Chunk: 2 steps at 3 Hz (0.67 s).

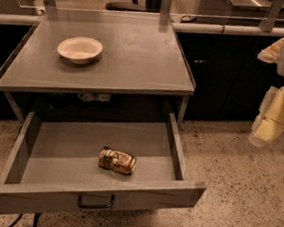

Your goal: Pick orange can from top drawer and place on counter

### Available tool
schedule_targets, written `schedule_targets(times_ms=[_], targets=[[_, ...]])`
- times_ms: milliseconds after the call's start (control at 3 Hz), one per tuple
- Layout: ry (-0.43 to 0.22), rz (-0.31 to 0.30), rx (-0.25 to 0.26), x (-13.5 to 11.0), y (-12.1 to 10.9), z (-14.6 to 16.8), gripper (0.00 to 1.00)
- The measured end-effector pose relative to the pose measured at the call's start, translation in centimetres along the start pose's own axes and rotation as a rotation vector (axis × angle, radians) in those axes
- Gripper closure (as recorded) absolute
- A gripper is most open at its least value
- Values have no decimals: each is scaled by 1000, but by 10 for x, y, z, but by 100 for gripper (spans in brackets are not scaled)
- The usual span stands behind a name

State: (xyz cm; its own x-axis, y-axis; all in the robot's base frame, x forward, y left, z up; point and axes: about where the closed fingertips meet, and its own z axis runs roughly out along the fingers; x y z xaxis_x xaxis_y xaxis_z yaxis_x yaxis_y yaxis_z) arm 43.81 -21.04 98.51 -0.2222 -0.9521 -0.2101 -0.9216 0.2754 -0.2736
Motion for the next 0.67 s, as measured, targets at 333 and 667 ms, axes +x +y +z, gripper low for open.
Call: schedule_targets(times_ms=[333, 667], targets=[[-5, -9, 4, -3, 2, 5, 0], [-25, -60, -15, -25, 9, 37, 0]])
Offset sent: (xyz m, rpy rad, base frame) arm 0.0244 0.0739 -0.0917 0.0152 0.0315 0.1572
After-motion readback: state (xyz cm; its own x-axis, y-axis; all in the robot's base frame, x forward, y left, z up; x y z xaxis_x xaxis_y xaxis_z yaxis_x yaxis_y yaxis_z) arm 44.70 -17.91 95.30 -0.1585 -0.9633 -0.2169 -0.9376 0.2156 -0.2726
